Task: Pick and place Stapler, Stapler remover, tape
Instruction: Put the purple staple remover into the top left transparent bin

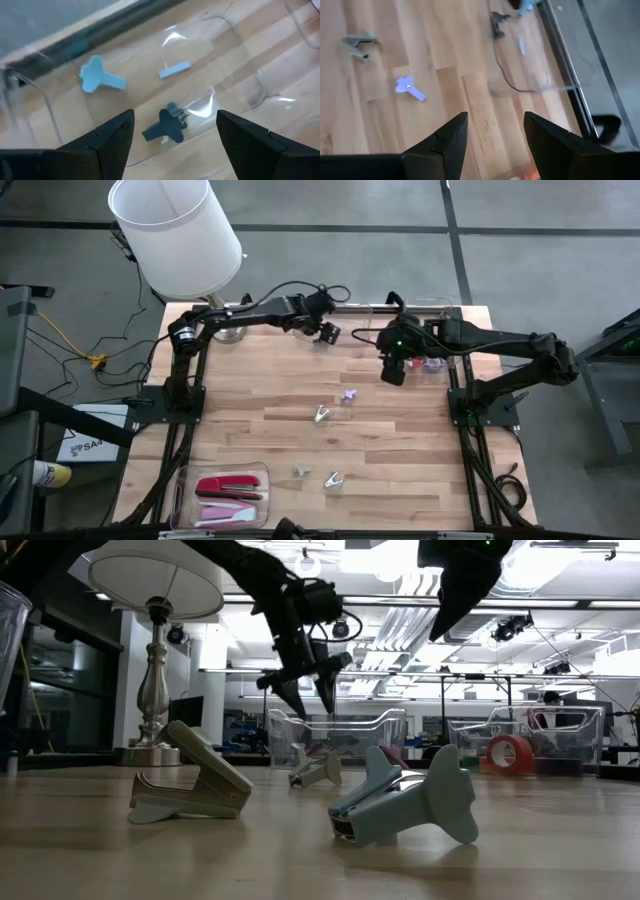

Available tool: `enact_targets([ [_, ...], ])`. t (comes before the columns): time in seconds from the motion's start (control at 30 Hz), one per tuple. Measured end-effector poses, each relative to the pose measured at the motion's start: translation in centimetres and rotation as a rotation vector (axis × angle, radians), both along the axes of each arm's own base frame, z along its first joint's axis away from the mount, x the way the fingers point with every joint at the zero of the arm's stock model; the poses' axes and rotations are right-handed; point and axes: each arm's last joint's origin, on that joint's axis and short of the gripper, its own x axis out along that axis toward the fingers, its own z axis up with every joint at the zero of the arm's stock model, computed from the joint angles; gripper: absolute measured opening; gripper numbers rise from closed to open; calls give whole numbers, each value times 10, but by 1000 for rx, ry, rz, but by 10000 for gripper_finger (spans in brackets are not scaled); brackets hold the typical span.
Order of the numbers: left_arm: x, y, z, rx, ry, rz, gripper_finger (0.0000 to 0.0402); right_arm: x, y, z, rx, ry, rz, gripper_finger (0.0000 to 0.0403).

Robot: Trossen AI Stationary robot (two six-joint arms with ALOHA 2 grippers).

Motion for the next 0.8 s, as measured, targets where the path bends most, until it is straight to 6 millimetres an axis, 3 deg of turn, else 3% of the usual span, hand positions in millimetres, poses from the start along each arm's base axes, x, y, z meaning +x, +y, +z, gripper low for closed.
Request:
enact_targets([
  [0.47, -6, -2, 82, 106, 97, -124, 278, 10, 1, 1, 21, -102, 117, 186],
  [0.8, -25, -17, 98, 43, 262, -143, 278, 12, 2, -50, 91, -122, 117, 186],
])
